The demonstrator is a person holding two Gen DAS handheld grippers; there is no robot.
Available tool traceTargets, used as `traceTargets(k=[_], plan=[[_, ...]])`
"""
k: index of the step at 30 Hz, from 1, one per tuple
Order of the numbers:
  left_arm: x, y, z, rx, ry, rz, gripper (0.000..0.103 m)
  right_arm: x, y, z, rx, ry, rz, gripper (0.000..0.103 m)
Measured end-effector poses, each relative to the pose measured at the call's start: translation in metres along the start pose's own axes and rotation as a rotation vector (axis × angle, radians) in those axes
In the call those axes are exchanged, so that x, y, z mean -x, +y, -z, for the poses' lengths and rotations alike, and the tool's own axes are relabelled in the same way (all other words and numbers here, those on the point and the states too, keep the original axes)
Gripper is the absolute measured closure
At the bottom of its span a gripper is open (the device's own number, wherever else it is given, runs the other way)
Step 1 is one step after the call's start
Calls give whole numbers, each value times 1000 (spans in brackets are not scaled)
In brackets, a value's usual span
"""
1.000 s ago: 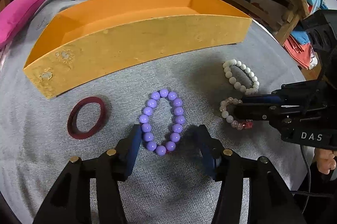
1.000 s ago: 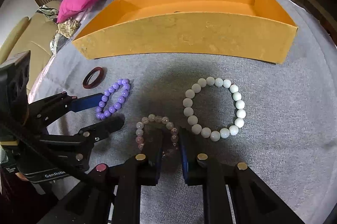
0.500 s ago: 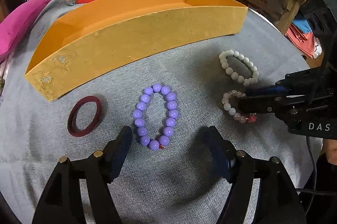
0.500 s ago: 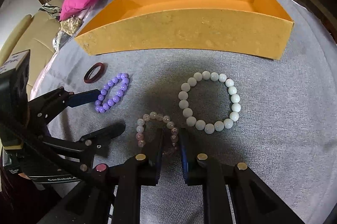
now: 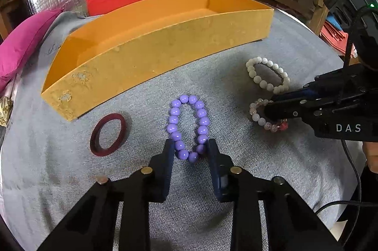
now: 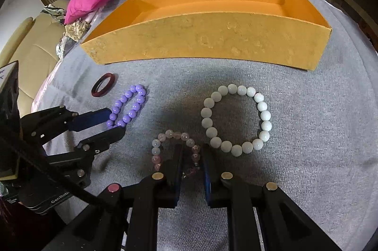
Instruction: Organize jewelry
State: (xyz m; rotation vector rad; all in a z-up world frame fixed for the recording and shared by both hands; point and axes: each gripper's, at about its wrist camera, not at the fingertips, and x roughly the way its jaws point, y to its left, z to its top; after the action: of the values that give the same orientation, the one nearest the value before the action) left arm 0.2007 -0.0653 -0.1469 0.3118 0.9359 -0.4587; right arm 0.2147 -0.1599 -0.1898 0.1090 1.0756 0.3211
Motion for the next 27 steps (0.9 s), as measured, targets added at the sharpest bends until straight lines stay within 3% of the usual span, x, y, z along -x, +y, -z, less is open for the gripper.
traceTargets(k=[7, 9, 27], plan=[[5, -2, 0, -6, -16, 17, 83, 0, 1, -3, -5, -12, 5, 86], [7, -1, 0, 3, -23, 25, 93, 0, 0, -4, -18, -17, -5, 88], [39, 32, -3, 81, -139, 72, 93, 12, 5, -16, -84, -81, -93, 90]])
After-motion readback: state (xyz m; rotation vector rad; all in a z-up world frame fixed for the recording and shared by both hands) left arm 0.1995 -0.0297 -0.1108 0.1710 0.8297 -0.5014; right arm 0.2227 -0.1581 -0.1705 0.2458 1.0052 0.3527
